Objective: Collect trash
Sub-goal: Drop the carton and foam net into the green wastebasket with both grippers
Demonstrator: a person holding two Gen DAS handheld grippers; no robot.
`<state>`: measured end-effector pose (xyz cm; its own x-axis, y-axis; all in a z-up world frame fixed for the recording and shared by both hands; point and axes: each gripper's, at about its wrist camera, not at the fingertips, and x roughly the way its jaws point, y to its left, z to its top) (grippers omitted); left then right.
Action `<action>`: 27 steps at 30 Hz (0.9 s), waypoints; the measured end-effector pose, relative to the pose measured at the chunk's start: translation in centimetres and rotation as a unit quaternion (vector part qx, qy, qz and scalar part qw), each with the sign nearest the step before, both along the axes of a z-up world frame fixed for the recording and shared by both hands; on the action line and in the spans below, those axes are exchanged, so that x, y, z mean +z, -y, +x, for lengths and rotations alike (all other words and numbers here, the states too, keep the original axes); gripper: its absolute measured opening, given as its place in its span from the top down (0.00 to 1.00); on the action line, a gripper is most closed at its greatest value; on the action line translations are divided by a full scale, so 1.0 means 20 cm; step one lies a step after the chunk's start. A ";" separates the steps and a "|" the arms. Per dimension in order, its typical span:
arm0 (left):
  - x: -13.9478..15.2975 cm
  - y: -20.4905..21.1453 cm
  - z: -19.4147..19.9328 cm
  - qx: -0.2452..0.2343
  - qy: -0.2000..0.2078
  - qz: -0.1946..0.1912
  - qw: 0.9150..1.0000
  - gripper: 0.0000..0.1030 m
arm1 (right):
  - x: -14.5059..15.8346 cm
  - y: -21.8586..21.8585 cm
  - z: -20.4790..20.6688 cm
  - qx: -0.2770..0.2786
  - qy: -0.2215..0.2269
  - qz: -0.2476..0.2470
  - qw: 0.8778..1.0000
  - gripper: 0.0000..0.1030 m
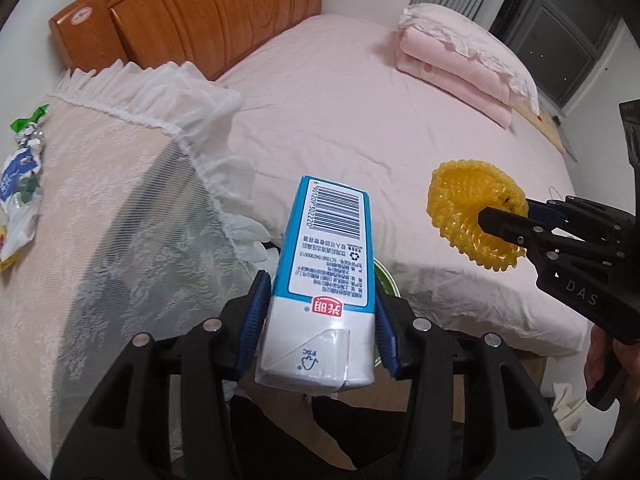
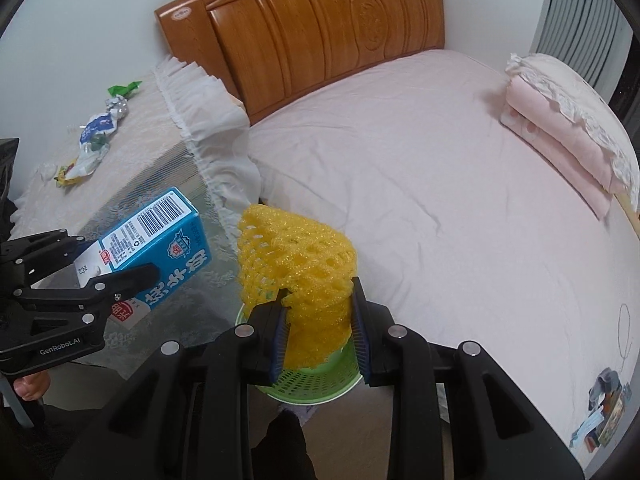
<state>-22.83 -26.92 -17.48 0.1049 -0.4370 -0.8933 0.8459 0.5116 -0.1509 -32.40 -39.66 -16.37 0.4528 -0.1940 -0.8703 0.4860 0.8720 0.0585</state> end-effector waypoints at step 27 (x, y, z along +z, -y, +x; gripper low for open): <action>0.35 -0.06 -0.08 0.056 0.083 -0.012 0.995 0.07 | -0.16 -0.01 -0.13 0.012 -0.011 0.029 0.999 0.69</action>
